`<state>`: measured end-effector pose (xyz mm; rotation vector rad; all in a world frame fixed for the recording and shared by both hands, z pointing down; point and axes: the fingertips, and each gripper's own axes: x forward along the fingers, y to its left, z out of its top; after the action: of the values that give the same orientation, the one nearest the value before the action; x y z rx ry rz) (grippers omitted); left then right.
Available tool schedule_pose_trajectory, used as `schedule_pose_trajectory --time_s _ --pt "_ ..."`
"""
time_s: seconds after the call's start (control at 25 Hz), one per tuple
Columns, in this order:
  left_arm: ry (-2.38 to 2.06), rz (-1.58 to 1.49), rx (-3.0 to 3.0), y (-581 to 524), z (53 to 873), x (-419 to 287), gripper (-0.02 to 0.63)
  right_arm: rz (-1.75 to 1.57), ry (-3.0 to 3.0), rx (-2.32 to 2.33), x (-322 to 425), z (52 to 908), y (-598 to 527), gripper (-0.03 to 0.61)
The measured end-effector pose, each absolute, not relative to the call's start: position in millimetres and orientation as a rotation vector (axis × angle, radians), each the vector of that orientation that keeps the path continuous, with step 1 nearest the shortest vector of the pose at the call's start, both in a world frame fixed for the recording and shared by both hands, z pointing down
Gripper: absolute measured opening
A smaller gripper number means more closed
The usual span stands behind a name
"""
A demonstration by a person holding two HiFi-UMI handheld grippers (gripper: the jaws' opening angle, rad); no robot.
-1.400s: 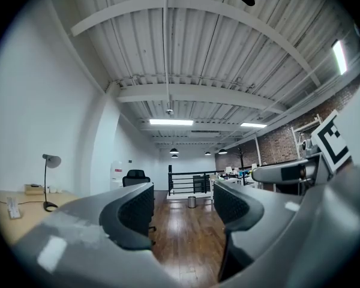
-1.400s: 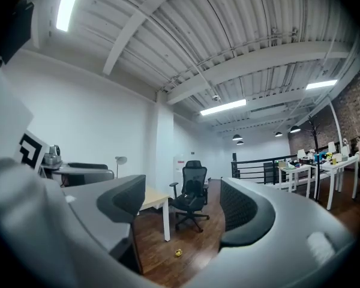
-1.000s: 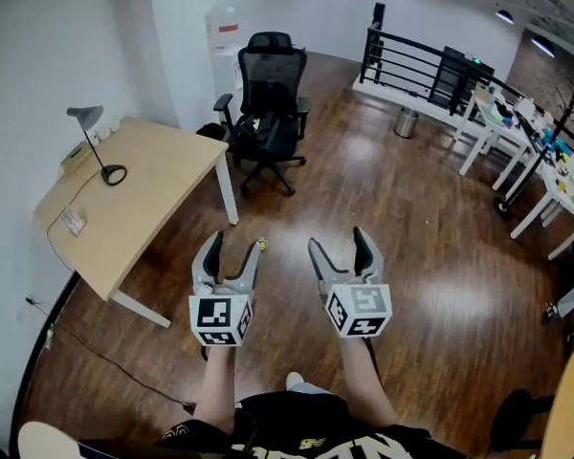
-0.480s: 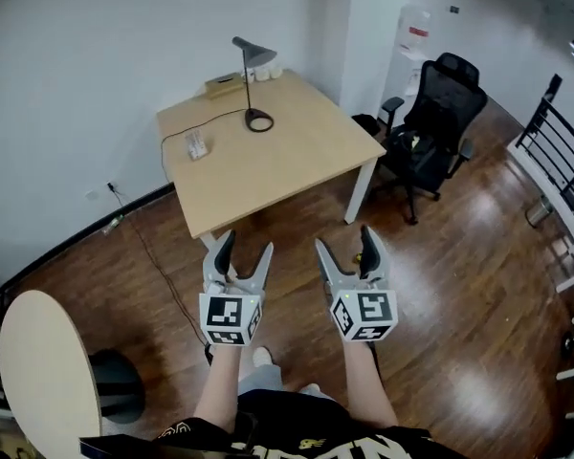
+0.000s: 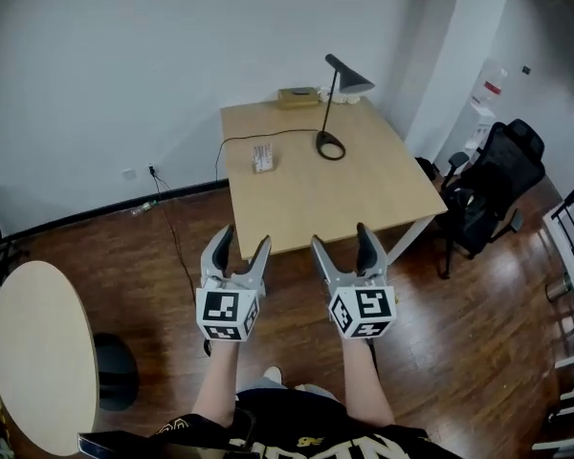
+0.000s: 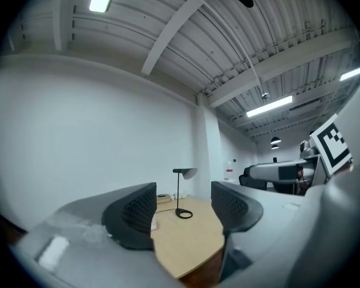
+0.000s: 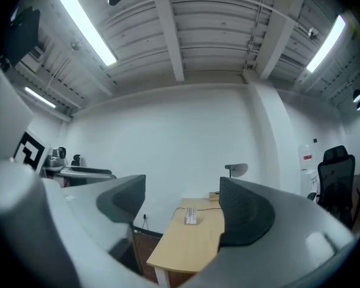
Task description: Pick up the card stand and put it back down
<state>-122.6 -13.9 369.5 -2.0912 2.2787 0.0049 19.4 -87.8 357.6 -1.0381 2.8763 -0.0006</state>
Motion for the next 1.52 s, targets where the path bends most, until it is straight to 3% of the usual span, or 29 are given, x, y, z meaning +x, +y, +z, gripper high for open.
schedule_pose_trajectory --time_s 0.56,1.08,1.52 --pt "2.388 -0.015 -2.042 -104 400 -214 0.285 -0.03 2.959 -0.91 -83 380 -188 0.385" --pt "2.532 -0.021 -1.798 -259 381 -298 0.285 -0.006 3.011 -0.596 -188 359 -363 0.385" --pt "2.539 0.015 -1.762 -315 363 -338 0.285 -0.047 2.997 -0.535 -235 356 -427 0.382"
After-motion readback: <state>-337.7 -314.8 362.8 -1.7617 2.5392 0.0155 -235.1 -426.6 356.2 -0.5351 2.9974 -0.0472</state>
